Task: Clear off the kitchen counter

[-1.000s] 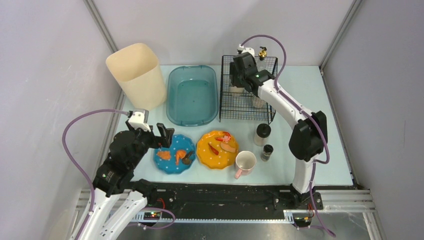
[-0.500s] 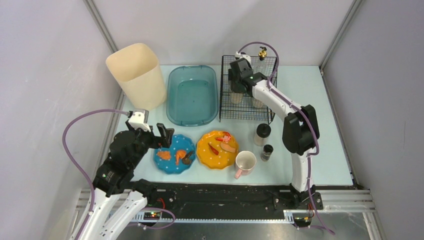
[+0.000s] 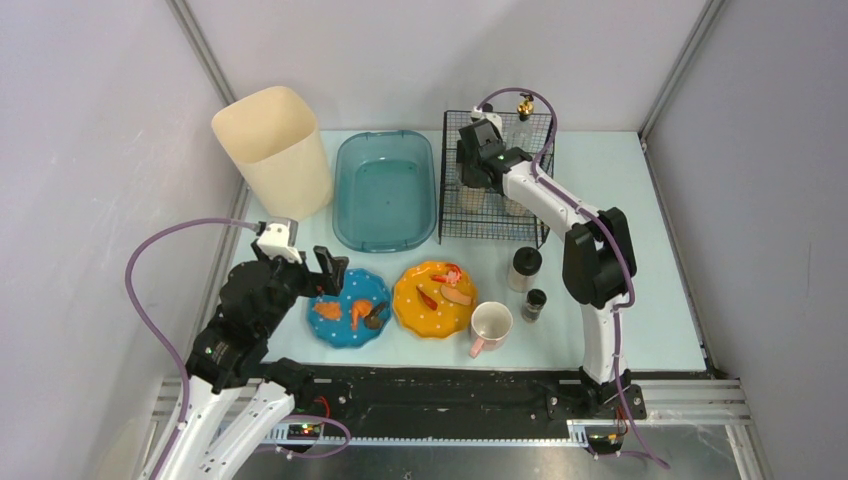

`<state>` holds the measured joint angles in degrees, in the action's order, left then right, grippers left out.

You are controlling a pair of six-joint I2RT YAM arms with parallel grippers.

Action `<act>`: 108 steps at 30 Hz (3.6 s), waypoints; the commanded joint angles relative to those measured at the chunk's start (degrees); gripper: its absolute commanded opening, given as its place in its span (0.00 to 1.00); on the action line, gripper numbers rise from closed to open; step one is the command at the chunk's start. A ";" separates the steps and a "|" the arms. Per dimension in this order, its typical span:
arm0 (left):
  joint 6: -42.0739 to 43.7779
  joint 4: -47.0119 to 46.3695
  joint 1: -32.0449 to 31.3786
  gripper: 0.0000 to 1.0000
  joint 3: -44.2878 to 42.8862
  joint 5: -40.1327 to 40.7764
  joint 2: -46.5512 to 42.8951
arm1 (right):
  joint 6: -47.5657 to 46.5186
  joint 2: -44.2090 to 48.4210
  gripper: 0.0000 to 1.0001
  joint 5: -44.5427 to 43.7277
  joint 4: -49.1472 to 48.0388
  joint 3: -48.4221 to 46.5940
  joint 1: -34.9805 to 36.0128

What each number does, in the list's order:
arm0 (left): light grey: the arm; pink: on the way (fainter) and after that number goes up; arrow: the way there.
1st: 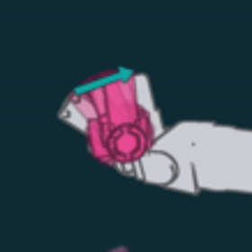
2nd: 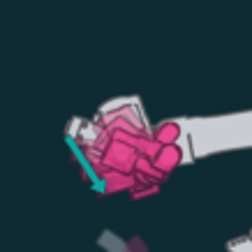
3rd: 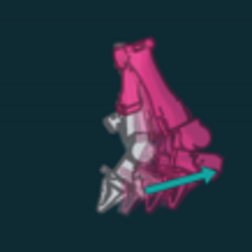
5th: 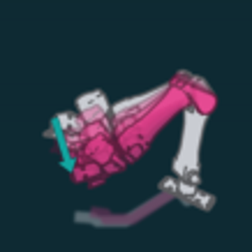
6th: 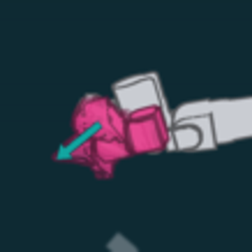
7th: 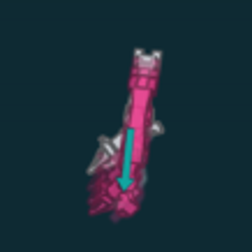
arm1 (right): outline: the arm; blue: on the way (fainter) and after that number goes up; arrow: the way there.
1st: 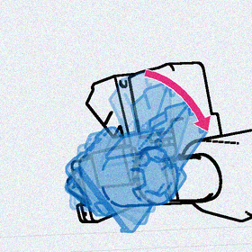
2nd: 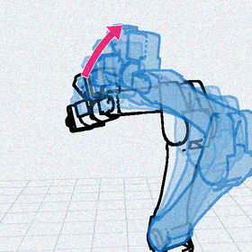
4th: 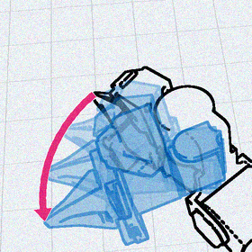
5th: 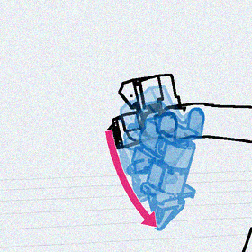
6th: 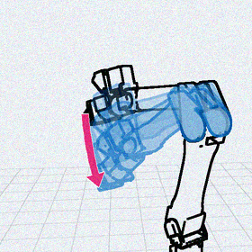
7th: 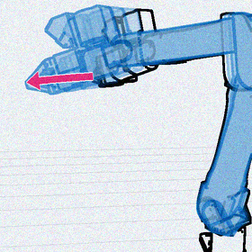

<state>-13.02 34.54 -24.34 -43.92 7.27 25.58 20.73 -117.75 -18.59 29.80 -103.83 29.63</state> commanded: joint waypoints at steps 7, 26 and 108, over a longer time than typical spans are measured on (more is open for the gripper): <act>0.80 -0.47 0.41 0.98 -0.01 -0.14 0.69 | -1.59 7.54 0.76 -4.52 -6.26 0.47 0.69; 0.55 -0.44 0.43 0.98 -0.07 -0.85 -0.45 | -2.27 44.26 0.83 -9.85 -1.44 26.78 6.03; 0.41 -0.46 0.37 0.98 -0.02 -1.03 0.26 | -1.99 41.19 0.23 -6.22 -3.86 23.06 8.33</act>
<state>-13.04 34.89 -24.34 -43.92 6.81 25.21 20.38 -72.34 -24.53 28.86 -75.72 37.45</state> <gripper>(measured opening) 0.985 0.690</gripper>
